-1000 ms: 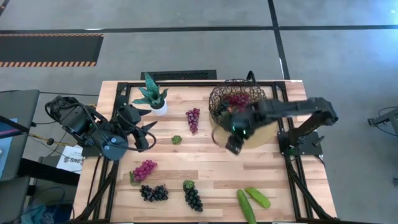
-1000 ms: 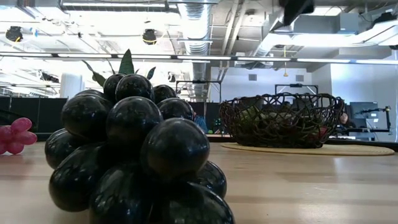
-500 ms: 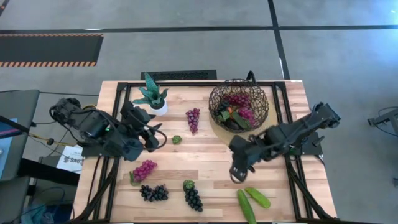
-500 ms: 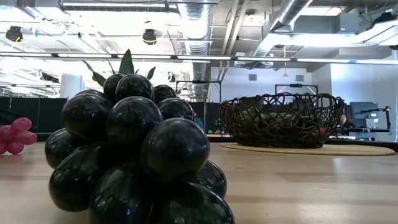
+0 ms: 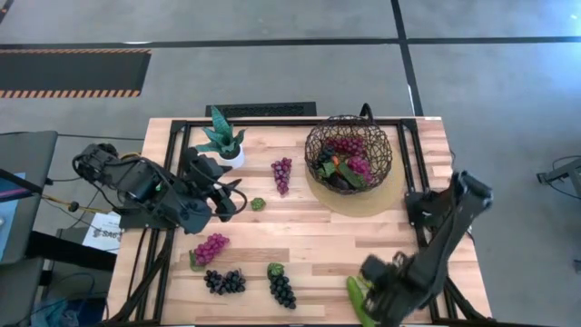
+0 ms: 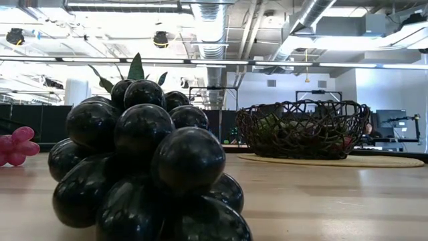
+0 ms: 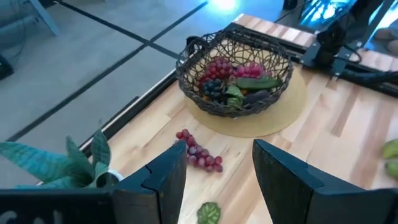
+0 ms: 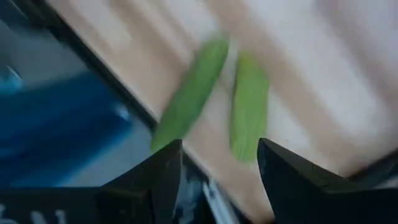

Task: Build produce basket
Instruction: Put the green cucumber into the black wire basket

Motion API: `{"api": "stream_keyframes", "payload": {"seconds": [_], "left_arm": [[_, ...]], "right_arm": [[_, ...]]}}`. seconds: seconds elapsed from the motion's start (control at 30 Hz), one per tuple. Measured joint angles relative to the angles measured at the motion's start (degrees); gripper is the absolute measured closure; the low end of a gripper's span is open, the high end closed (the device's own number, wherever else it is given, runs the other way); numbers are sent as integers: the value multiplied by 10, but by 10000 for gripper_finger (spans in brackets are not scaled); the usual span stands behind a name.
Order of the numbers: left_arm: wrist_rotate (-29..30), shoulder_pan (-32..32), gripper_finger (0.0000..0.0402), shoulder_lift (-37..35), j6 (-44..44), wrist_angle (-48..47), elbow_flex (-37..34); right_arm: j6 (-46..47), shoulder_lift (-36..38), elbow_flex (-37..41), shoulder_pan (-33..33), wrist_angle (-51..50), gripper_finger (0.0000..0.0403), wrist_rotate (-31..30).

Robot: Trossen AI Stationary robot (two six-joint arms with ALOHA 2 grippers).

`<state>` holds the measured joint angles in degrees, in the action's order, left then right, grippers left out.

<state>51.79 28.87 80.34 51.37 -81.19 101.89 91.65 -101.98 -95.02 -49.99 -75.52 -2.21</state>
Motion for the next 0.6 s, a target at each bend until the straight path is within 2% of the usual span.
{"api": "stream_keyframes", "payload": {"seconds": [0.13,0.23,0.43,0.6], "left_arm": [[-4,-4,231,0,-9,20,0],[-4,-4,231,0,-24,38,0],[-6,-4,231,0,-42,65,0],[-6,-4,231,0,-42,68,0]], "right_arm": [[-24,-60,0,-5,-18,173,104],[-59,-98,0,-4,-17,172,140],[-133,-139,0,7,-8,175,141],[-156,-146,7,15,-11,175,82]]}}
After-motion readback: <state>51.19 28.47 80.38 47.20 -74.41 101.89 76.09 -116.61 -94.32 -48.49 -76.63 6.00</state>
